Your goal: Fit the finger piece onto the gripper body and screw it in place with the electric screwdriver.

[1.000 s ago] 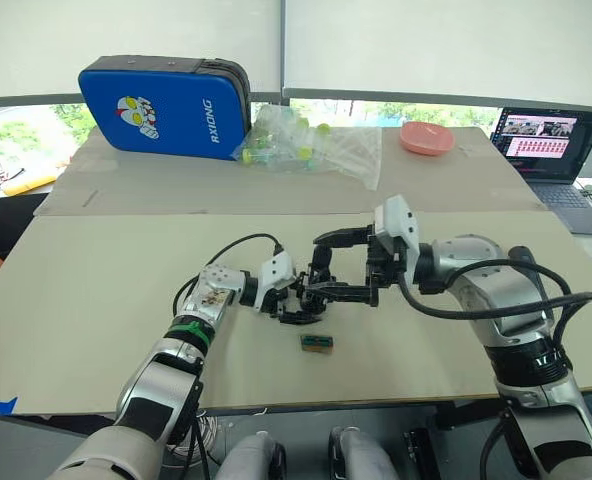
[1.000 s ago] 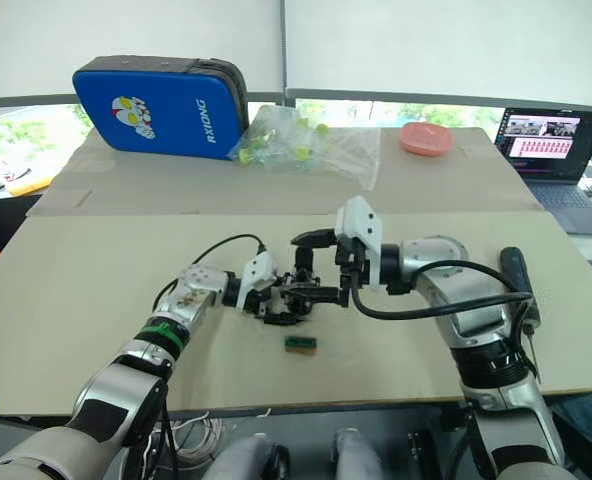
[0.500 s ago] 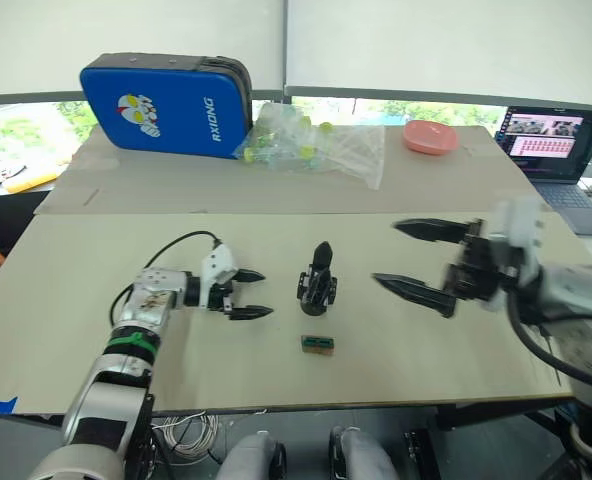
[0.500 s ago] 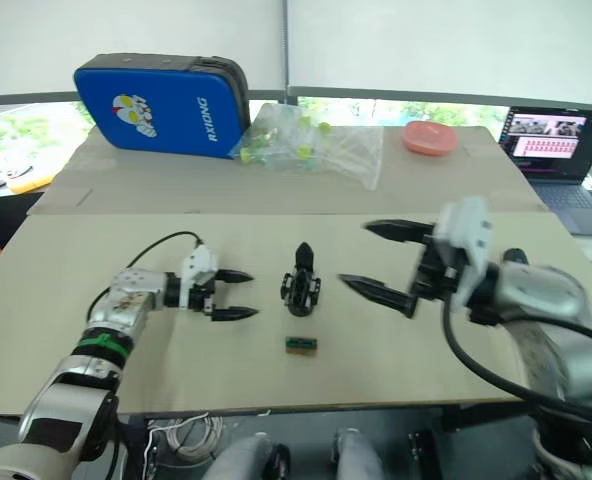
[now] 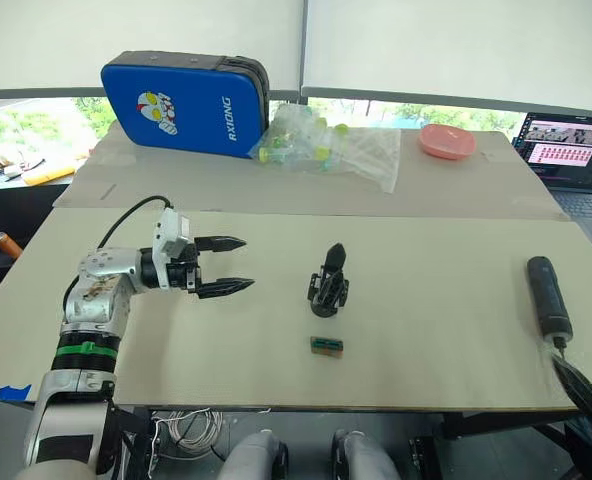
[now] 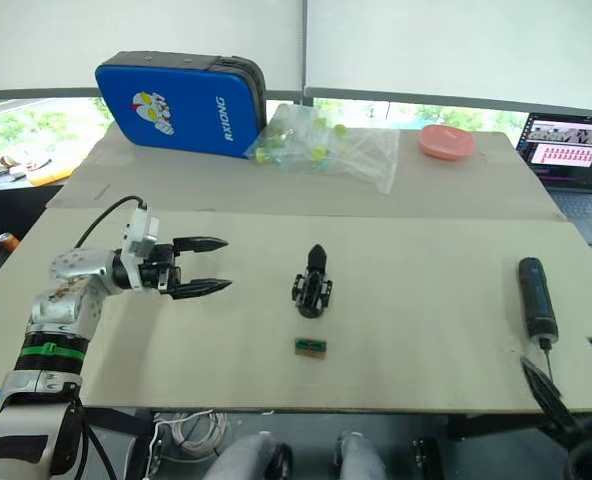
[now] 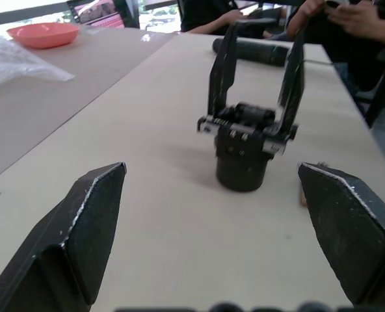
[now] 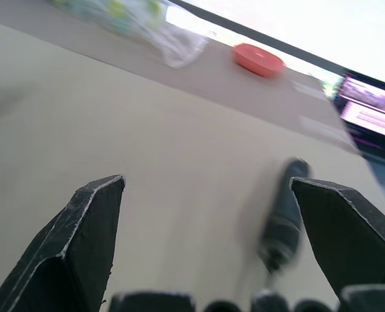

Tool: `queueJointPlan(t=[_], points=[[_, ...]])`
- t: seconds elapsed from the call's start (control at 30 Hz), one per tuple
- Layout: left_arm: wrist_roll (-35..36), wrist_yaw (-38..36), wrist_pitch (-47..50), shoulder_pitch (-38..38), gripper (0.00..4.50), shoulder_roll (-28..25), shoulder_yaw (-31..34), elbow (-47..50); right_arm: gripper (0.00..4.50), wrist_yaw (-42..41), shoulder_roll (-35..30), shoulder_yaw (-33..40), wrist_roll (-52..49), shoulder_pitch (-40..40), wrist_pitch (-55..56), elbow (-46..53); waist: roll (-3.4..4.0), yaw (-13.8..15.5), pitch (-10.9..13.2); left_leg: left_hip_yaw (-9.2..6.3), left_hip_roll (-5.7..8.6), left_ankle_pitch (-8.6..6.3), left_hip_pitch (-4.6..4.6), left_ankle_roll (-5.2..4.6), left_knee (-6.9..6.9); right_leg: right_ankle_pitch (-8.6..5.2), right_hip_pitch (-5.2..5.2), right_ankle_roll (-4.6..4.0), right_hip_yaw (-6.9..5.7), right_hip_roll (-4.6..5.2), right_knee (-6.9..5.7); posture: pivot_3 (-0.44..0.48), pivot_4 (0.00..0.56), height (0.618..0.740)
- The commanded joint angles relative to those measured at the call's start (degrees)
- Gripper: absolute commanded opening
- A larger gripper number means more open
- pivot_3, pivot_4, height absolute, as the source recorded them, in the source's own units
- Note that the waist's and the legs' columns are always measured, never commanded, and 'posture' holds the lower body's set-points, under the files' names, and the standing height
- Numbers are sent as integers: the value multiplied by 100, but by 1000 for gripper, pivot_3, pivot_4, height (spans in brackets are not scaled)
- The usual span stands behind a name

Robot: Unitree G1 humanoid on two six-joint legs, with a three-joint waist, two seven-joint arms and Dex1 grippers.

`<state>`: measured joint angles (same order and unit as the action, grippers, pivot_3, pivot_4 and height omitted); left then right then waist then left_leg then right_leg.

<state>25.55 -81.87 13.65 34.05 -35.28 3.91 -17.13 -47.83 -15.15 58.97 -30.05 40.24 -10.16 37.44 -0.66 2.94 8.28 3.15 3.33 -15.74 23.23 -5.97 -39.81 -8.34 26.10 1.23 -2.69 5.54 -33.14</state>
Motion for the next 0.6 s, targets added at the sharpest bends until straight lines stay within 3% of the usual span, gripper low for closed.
queueJointPlan(t=[0.03,0.17,0.3,0.4,0.53,0.6], points=[[631,227,703,259,4454,-1,224,784,4500,244,237,200,-375,297,231,-104,7,-56,5,0,-2,1,-5,3,2,-9,-3,-12,3,-1,-2,0,150,740],[991,506,1183,410,4454,74,240,1296,4500,762,-130,152,-827,235,-276,-228,25,-171,13,8,-3,6,-15,12,2,-17,-7,-26,18,-2,-7,0,150,740],[1325,850,1590,615,4454,233,270,1643,4500,1807,-1465,110,-1230,-254,-1891,-542,30,-267,20,30,-4,8,-30,14,2,-15,-14,-28,30,2,-19,0,150,740],[1521,976,1826,696,4454,333,225,1804,4500,2189,-2779,-257,-1718,-1262,-3201,-1396,14,-259,31,41,-4,13,-33,20,-1,-10,-13,-35,29,11,-38,0,150,740],[1534,959,1856,684,4454,367,112,1885,4500,2232,-3819,-1100,-1793,-2734,-4170,-2690,6,-213,43,46,-11,32,-28,28,1,-6,-2,-64,26,-1,-52,0,150,740],[1478,914,1808,647,4454,344,39,1923,4500,2072,-4160,-1690,-1559,-3323,-4328,-3302,5,-166,46,46,-17,58,-24,-12,2,-14,-1,-77,21,-9,-57,0,150,740]])
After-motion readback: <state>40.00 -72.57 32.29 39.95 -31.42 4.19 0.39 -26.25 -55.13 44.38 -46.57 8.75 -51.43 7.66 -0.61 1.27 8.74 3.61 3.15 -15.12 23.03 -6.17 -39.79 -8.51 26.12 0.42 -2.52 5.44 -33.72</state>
